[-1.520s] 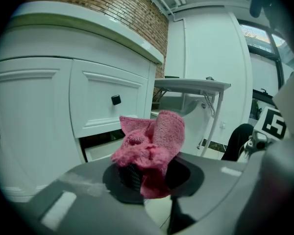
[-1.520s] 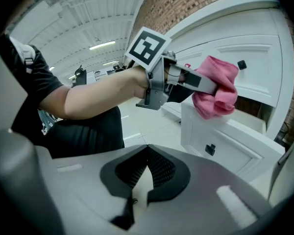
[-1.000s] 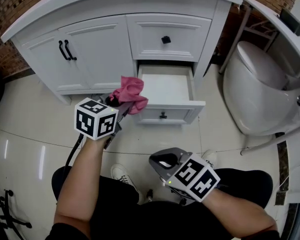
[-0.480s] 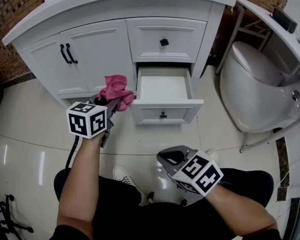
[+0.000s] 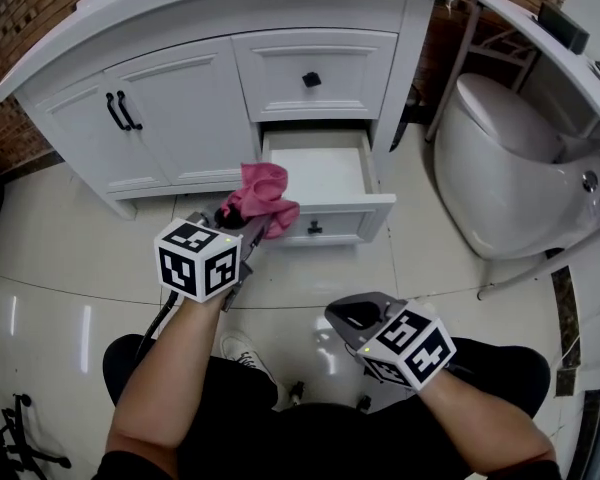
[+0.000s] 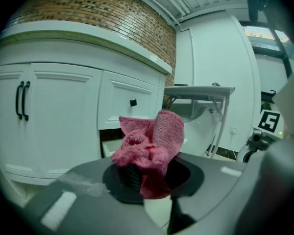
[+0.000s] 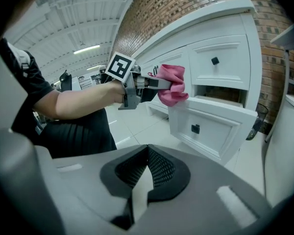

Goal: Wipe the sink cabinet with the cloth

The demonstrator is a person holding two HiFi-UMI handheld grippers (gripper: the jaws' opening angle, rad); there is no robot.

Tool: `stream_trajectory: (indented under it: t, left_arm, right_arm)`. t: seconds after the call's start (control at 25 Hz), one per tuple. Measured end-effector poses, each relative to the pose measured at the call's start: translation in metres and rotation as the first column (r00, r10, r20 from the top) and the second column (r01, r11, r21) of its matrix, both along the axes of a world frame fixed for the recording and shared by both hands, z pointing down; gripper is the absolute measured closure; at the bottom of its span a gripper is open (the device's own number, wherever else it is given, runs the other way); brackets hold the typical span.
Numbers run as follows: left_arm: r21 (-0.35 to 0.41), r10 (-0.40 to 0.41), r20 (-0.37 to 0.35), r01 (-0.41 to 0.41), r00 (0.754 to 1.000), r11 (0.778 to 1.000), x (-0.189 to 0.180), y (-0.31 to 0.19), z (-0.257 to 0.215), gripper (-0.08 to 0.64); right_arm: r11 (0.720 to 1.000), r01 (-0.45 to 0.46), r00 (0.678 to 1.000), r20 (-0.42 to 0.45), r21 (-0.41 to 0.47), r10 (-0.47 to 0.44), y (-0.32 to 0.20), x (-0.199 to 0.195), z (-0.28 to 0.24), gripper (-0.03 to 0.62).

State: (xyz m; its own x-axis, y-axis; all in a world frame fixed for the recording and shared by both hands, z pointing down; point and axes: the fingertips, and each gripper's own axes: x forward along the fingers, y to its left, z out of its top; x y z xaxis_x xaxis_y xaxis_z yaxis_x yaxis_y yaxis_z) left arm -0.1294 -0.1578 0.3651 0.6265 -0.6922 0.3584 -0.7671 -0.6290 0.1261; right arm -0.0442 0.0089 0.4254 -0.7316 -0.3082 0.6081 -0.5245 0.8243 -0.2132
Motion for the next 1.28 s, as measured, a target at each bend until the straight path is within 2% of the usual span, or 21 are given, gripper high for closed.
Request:
stream_trajectory:
  t: [0.28,0.44,0.56,0.64,0.84,0.96,1.28]
  left_arm:
    - [0.002,0.175,-0.06,-0.175,0.983,0.985,0.121,0.015,0.036,0.469]
    - [0.032,0.276,0.016,-0.276,0.961,0.961,0.172,0.018,0.052,0.469]
    - [0.023,0.275,-0.016,-0.274,0.961,0.961,0.192,0.014,0.061,0.469]
    - [0.031,0.266,-0.016,-0.265,0.964,0.964,0.2,0.011,0.068,0.469]
    - [0.075,0.262,0.054,-0.265,0.964,0.961,0.202,0.01,0.082,0.469]
    - [0.092,0.225,0.055,-0.229,0.973,0.969,0.185,0.005,0.078,0.469]
    - [0.077,0.148,0.044,-0.151,0.988,0.985,0.14,-0.005,0.078,0.469]
  right_arm:
    - [1.0,-0.008,1.0,0.012,0.012,0.008,0.004,0.01,-0.006,0.586]
    - [1.0,-0.029,1.0,0.009,0.007,0.029,0.003,0.018,-0.005,0.586]
    - [1.0,-0.032,0.999,0.012,0.001,0.032,0.005,0.02,-0.006,0.586]
    - [1.0,-0.028,0.999,0.016,0.002,0.028,0.006,0.019,-0.007,0.586]
    - [1.0,-0.026,0.999,0.022,-0.004,0.027,0.008,0.018,-0.011,0.586]
    - [1.0,-0.027,0.999,0.037,0.014,0.027,0.008,0.016,-0.021,0.586]
    - [1.0,-0.011,0.999,0.039,0.024,0.01,0.009,0.009,-0.024,0.586]
